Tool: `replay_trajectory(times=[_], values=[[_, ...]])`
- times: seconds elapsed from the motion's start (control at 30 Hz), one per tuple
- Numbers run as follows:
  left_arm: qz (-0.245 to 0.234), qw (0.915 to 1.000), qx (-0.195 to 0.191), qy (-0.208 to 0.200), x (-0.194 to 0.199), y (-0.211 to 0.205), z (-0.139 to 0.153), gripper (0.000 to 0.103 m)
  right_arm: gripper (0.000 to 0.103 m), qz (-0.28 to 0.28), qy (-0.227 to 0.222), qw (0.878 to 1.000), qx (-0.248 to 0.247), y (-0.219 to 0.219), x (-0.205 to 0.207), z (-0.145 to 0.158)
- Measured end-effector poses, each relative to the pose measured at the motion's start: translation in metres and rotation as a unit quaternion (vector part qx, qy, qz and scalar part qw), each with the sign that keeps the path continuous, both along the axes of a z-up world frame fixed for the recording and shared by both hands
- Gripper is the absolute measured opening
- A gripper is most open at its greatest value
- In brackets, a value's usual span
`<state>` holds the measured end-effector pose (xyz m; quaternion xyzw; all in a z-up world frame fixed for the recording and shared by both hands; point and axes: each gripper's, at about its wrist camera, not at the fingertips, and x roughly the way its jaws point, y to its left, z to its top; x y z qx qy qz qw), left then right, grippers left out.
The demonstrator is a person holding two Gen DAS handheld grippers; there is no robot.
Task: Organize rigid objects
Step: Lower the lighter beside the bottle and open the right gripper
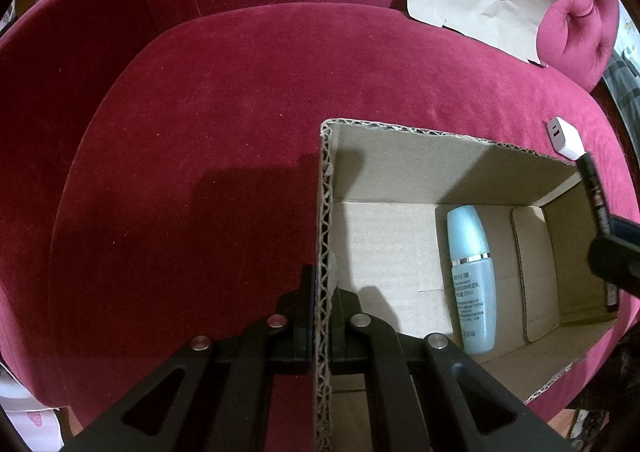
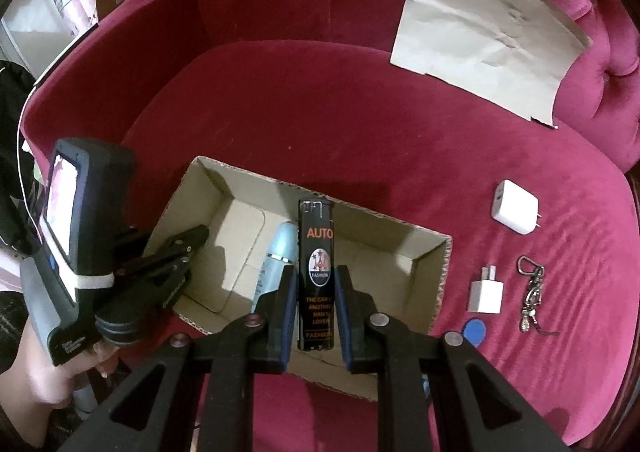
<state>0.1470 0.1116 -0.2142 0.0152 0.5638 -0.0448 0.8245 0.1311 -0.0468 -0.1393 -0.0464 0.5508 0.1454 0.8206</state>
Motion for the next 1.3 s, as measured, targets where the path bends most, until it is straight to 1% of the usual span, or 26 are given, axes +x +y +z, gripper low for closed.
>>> replay_trajectory(times=[0.43, 0.6, 0.97, 1.0, 1.03, 1.07, 1.1, 1.13, 1.17, 1.23, 1.3], values=[[0.000, 1.0000, 0.000, 0.000, 0.000, 0.000, 0.000, 0.003, 0.019, -0.009, 0.032, 0.999, 0.006, 0.006, 0.008, -0.032], [0.000, 1.0000, 0.000, 0.000, 0.000, 0.000, 0.000, 0.003, 0.019, -0.010, 0.036, 0.999, 0.006, 0.006, 0.010, -0.037], [0.000, 1.0000, 0.000, 0.000, 0.000, 0.000, 0.000, 0.003, 0.019, -0.012, 0.035, 0.999, 0.009, 0.005, 0.011, -0.037], [0.000, 1.0000, 0.000, 0.000, 0.000, 0.000, 0.000, 0.003, 0.030, -0.013, 0.036, 0.999, 0.008, 0.004, 0.010, -0.037], [0.000, 1.0000, 0.000, 0.000, 0.000, 0.000, 0.000, 0.003, 0.050, -0.015, 0.037, 0.999, 0.010, 0.004, 0.011, -0.037], [0.000, 1.0000, 0.000, 0.000, 0.000, 0.000, 0.000, 0.003, 0.058, -0.019, 0.035, 0.999, 0.015, 0.003, 0.011, -0.036], [0.000, 1.0000, 0.001, 0.000, 0.000, 0.000, 0.000, 0.003, 0.071, -0.021, 0.029, 0.999, 0.016, 0.002, 0.011, -0.035], [0.000, 1.0000, 0.000, 0.000, 0.000, 0.000, 0.000, 0.003, 0.080, -0.022, 0.027, 0.999, 0.015, 0.002, 0.011, -0.034], [0.000, 1.0000, 0.000, 0.000, 0.000, 0.000, 0.000, 0.003, 0.083, -0.023, 0.023, 0.999, 0.012, 0.001, 0.011, -0.033], [0.000, 1.0000, 0.001, 0.000, 0.000, 0.000, 0.000, 0.003, 0.095, -0.026, 0.021, 0.999, 0.010, 0.000, 0.012, -0.032], [0.000, 1.0000, 0.001, 0.000, 0.000, 0.000, 0.000, 0.003, 0.101, -0.030, 0.016, 0.999, 0.008, -0.001, 0.012, -0.030]])
